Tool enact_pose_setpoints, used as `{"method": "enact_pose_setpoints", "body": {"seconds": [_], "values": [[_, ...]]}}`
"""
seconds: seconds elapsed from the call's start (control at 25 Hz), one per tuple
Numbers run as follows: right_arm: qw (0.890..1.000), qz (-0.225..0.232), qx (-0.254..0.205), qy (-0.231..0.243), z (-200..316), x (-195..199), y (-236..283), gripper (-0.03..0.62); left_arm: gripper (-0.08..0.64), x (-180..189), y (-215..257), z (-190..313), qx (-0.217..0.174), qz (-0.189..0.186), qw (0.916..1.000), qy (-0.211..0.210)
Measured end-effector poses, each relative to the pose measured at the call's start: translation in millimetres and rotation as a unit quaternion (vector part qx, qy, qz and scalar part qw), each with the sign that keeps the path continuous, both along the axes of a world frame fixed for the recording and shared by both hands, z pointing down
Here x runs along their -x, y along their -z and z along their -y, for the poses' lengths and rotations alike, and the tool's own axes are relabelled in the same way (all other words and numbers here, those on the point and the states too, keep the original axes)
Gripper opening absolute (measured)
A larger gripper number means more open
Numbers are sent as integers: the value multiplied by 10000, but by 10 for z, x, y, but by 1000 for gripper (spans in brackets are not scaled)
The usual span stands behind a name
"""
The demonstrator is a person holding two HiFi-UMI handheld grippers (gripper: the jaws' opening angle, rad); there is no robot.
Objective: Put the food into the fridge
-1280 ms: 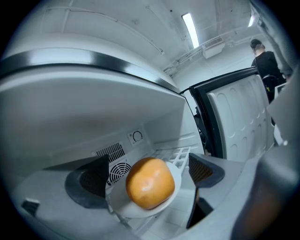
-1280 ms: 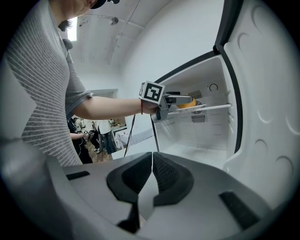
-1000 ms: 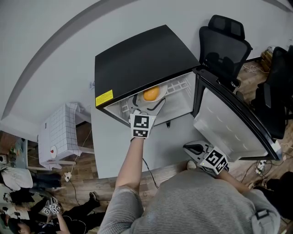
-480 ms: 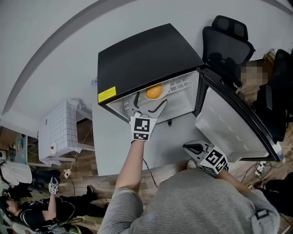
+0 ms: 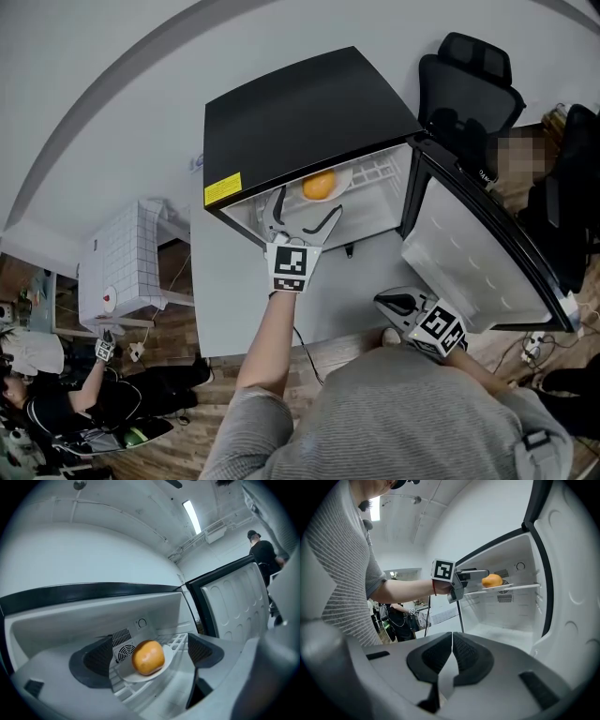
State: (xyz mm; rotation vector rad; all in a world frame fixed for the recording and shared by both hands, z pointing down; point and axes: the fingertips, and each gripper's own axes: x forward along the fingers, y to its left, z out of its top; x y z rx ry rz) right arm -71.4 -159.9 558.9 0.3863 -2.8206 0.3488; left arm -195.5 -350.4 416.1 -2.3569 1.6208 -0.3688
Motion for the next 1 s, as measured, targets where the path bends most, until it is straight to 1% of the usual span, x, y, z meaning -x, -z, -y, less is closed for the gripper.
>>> {"method": "enact_pose_setpoints", "body": {"seconds": [0.28,0.36,0.52,0.6,0.68,0.8,0.88,1.0], "values": [[10000,34,31,-8,-16,-1,10,12,479,-13,-43,-41,56,81,10000,-4],[10000,32,24,-21,-14,-9,7,12,432,-4,-22,-55,15,69,10000,24],[10000,15,22,-42,-15,-20,5,13,305,48,46,-80,-102,33,9999,132],[10000,-7,40,-38,-22,-28,-18,12,216,72,72,-94,-142,66,9997,179],[10000,-26,36,-41,-23,-24,-17,12,156,90,86,-105,-148,77,9997,193],[10000,-37,15,-9,-28,-5,20,12,42,118,86,-116,-116,63,9997,211],[10000,-31,-16,9,-29,-2,17,12,15,130,83,-123,-87,20,9998,201],[10000,-32,-1,-1,-22,-1,14,12,11,134,70,-137,-61,-19,9998,165]]}}
